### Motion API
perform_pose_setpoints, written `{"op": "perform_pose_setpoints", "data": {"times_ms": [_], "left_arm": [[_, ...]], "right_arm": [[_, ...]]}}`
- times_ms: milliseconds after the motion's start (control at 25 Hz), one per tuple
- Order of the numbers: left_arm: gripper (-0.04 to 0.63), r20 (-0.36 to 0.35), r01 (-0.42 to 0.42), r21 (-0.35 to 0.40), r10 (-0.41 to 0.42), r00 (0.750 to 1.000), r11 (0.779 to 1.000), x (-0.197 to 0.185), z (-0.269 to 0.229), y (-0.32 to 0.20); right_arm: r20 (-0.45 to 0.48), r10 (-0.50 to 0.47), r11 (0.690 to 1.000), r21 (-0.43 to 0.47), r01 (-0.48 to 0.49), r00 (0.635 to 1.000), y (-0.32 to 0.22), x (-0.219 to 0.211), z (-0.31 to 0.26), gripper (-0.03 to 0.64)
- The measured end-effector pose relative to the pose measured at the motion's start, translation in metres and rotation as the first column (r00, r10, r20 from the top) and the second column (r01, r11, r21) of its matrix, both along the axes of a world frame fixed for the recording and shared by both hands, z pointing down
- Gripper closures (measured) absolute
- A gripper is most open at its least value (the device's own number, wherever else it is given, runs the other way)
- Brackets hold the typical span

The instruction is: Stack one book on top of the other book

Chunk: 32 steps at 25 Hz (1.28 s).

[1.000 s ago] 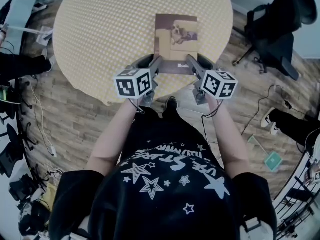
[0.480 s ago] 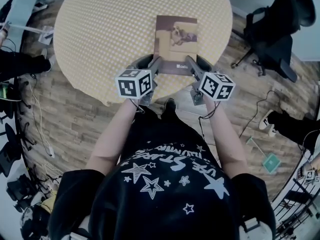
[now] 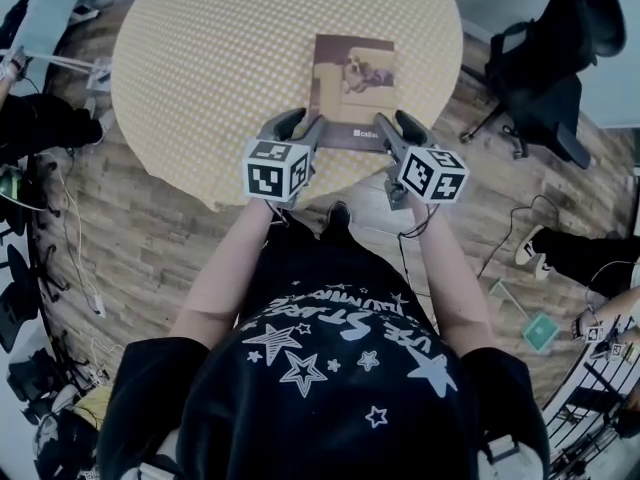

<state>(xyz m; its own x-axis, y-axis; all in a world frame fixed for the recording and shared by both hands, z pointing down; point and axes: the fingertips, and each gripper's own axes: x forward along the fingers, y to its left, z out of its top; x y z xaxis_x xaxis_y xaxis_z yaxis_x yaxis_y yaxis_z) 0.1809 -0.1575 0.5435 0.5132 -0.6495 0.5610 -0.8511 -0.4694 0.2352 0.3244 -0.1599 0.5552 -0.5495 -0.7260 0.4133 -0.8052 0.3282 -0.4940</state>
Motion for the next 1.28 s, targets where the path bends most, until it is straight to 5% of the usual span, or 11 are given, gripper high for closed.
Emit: {"op": "perform_pose_setpoints", "data": {"times_ms": [200, 480, 840, 1280], "left_arm": [[0.448, 0.006, 0.022, 0.016, -0.022, 1.0, 1.0, -0.014, -0.012, 0.005], [0.475, -0.078, 0.077, 0.112, -0.068, 0.995, 0.991, -0.036, -0.066, 0.004], [0.537, -0.158, -0.031, 0.246, 0.071, 0.985, 0.969, -0.048, -0.135, -0.003], [0.561, -0.216, -0.13, 0.343, 0.213, 0.953, 0.93, -0.133, -0.181, -0.032]], "right_arm": [[0.013, 0.025, 0.999, 0.031, -0.026, 1.0, 0.005, 0.011, -0.018, 0.419], [0.032, 0.071, 0.983, 0.165, -0.076, 0.997, -0.008, 0.02, -0.076, 0.42], [0.067, 0.128, 0.955, 0.26, -0.141, 0.989, -0.021, 0.004, -0.13, 0.462], [0.052, 0.249, 0.913, 0.32, -0.252, 0.967, -0.024, -0.076, -0.165, 0.538]]}}
